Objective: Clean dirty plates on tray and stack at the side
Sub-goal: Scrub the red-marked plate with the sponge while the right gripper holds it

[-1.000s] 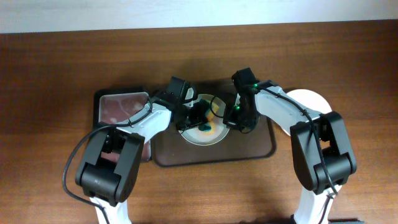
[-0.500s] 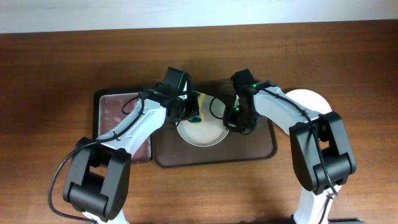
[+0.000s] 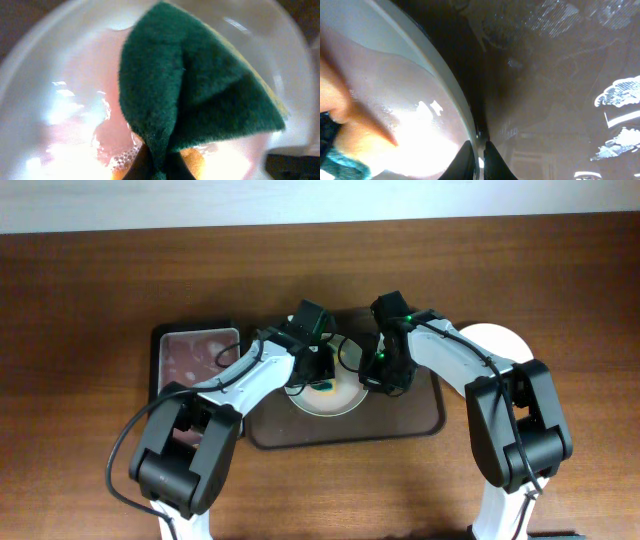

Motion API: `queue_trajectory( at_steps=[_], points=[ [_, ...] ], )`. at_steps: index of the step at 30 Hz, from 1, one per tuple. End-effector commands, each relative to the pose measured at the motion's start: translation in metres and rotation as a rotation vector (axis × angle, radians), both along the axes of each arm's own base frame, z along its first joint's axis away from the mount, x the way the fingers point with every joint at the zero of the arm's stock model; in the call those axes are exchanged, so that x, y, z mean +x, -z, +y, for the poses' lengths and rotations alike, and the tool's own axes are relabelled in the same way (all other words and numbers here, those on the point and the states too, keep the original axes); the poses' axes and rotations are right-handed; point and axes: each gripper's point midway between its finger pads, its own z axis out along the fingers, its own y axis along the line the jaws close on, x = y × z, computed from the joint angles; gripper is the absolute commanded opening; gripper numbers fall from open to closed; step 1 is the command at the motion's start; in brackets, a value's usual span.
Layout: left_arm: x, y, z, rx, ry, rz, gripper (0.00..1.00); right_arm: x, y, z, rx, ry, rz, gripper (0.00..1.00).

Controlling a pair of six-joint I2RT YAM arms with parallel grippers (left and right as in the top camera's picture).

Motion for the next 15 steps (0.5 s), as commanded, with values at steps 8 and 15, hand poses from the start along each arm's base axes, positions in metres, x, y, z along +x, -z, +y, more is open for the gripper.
queue_trajectory(
  at_steps=[8, 15],
  points=[
    [0.027, -0.041, 0.008, 0.043, 0.162, -0.18, 0.0, -0.003, 0.006, -0.009, -0.045, 0.011, 0.015, 0.09],
    [-0.038, -0.036, -0.019, -0.169, 0.257, 0.106, 0.0, -0.004, 0.006, -0.009, -0.046, 0.011, 0.017, 0.09]
  ],
)
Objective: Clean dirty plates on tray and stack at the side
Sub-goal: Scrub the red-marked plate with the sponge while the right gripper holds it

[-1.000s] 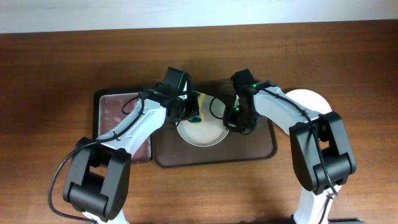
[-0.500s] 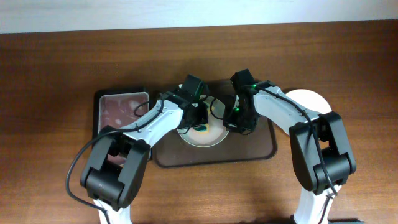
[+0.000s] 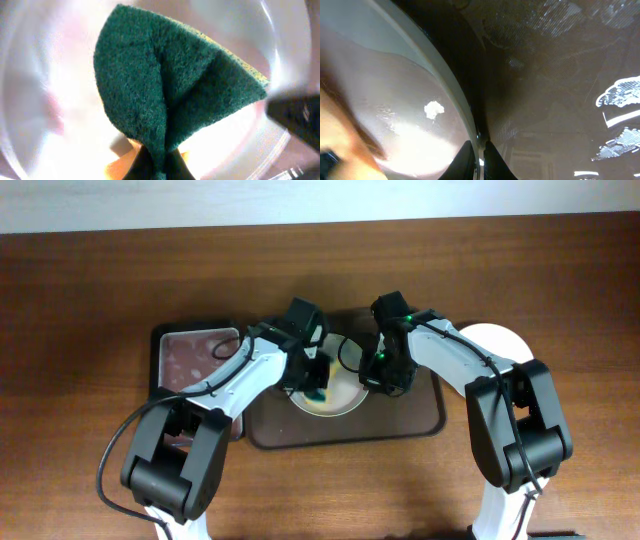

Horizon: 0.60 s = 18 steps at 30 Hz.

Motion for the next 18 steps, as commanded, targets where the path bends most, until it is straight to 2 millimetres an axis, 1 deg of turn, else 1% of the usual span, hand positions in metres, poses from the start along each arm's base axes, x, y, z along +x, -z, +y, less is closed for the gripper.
queue_trajectory(
  at_steps=[1, 2, 7, 9, 11, 12, 14, 15, 16, 18],
  points=[
    [-0.011, -0.022, -0.017, -0.11, 0.043, 0.035, 0.0, -0.003, 0.006, -0.009, -0.045, 0.01, 0.014, 0.09],
    [-0.008, -0.02, -0.013, -0.088, 0.036, 0.02, 0.0, -0.003, 0.006, -0.009, -0.045, 0.01, 0.013, 0.09],
    [0.018, -0.013, 0.02, 0.113, -0.028, -0.108, 0.0, -0.003, 0.006, -0.009, -0.045, 0.01, 0.014, 0.09],
    [0.029, -0.015, 0.025, 0.147, -0.046, -0.158, 0.01, -0.003, 0.006, -0.009, -0.045, 0.01, 0.014, 0.09],
    [0.047, -0.019, 0.032, 0.191, -0.076, -0.246, 0.03, -0.003, 0.006, -0.008, -0.042, 0.01, 0.015, 0.09],
    [0.056, -0.023, 0.032, 0.196, -0.089, -0.287, 0.04, -0.003, 0.006, -0.009, -0.043, 0.01, 0.017, 0.09],
    [0.067, -0.028, 0.029, 0.18, -0.101, -0.336, 0.05, -0.004, 0.006, -0.009, -0.044, 0.01, 0.019, 0.09],
    [0.07, -0.03, 0.026, 0.167, -0.101, -0.345, 0.05, -0.004, 0.006, -0.009, -0.043, 0.01, 0.02, 0.09],
    [0.07, -0.03, 0.025, 0.161, -0.1, -0.348, 0.05, -0.004, 0.006, -0.009, -0.044, 0.01, 0.021, 0.09],
    [0.06, -0.028, 0.007, 0.065, -0.058, -0.292, 0.02, -0.004, 0.006, -0.009, -0.044, 0.01, 0.021, 0.09]
  ],
)
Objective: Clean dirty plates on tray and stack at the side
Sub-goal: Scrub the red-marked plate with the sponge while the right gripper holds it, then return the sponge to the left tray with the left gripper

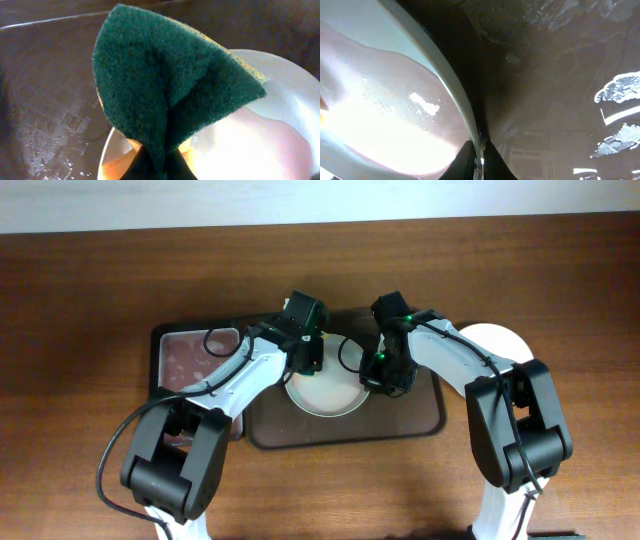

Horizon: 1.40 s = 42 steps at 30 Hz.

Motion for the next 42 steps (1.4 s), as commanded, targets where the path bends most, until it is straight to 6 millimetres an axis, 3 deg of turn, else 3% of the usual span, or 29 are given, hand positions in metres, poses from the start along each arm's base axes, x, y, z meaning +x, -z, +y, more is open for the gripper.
queue_trajectory(
  at_steps=[1, 4, 7, 9, 14, 16, 20, 24, 26, 28, 32, 35, 41, 42],
  points=[
    [-0.007, -0.018, -0.026, -0.138, 0.072, 0.023, 0.01, -0.003, 0.006, -0.008, -0.041, 0.009, 0.013, 0.09],
    [-0.036, -0.011, -0.058, -0.268, 0.167, 0.147, 0.0, -0.003, 0.006, -0.008, -0.041, 0.009, 0.014, 0.09],
    [-0.062, 0.004, -0.058, -0.223, 0.178, 0.25, 0.0, -0.003, 0.006, -0.008, -0.041, 0.009, 0.014, 0.09],
    [-0.07, 0.012, -0.041, -0.15, 0.147, 0.291, 0.0, -0.003, 0.006, -0.008, -0.041, 0.009, 0.014, 0.09],
    [-0.032, 0.015, 0.015, 0.053, -0.052, 0.16, 0.0, -0.003, 0.006, -0.008, -0.041, 0.009, 0.014, 0.09],
    [-0.01, 0.009, 0.015, 0.022, -0.076, 0.078, 0.04, -0.003, 0.006, -0.008, -0.041, 0.009, 0.014, 0.09],
    [0.009, -0.001, -0.007, -0.08, -0.047, 0.002, 0.04, -0.003, 0.006, -0.008, -0.041, 0.009, 0.014, 0.09],
    [-0.003, 0.001, -0.038, -0.166, 0.029, 0.038, 0.03, -0.003, 0.006, -0.008, -0.041, 0.009, 0.014, 0.09],
    [-0.018, 0.017, -0.048, -0.14, 0.059, 0.086, 0.03, -0.003, 0.006, -0.008, -0.041, 0.009, 0.015, 0.09],
    [-0.031, 0.03, -0.046, -0.113, 0.065, 0.147, 0.0, -0.004, 0.006, -0.009, -0.043, 0.009, 0.019, 0.09],
    [-0.058, 0.04, -0.019, -0.037, 0.031, 0.284, 0.0, -0.005, 0.006, -0.009, -0.044, 0.009, 0.021, 0.09],
    [-0.055, 0.026, 0.003, -0.038, -0.021, 0.295, 0.0, -0.005, 0.006, -0.009, -0.046, 0.009, 0.024, 0.09],
    [-0.033, -0.044, 0.023, -0.106, 0.02, 0.125, 0.0, -0.004, 0.006, -0.01, -0.047, 0.01, 0.019, 0.09],
    [-0.034, -0.057, 0.024, -0.114, 0.022, 0.102, 0.0, -0.001, 0.006, -0.008, -0.043, 0.009, 0.007, 0.15]
  ],
)
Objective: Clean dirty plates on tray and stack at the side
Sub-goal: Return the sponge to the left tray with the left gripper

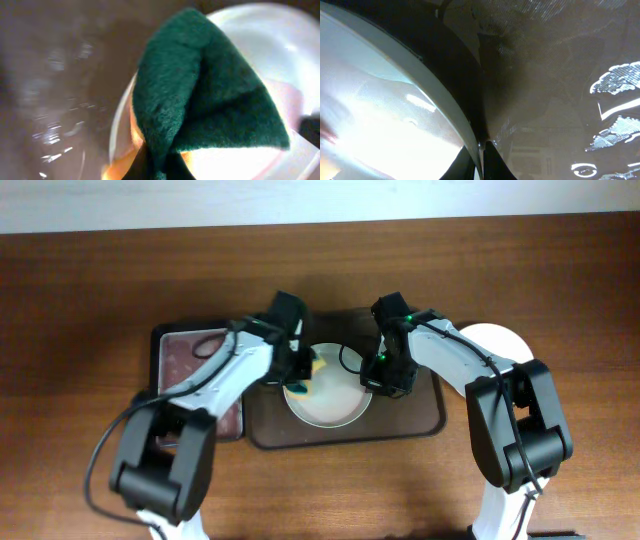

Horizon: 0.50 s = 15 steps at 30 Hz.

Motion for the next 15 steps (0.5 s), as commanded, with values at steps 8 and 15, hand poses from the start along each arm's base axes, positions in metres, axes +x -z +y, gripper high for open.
queue_trajectory(
  at_steps=[8, 15],
  points=[
    [-0.002, -0.077, 0.079, 0.085, -0.121, -0.117, 0.0, 0.013, 0.005, -0.002, -0.018, -0.003, -0.059, 0.04],
    [0.004, -0.073, 0.154, 0.116, -0.273, -0.082, 0.0, 0.027, -0.028, -0.026, -0.082, -0.054, -0.166, 0.04]
  ],
)
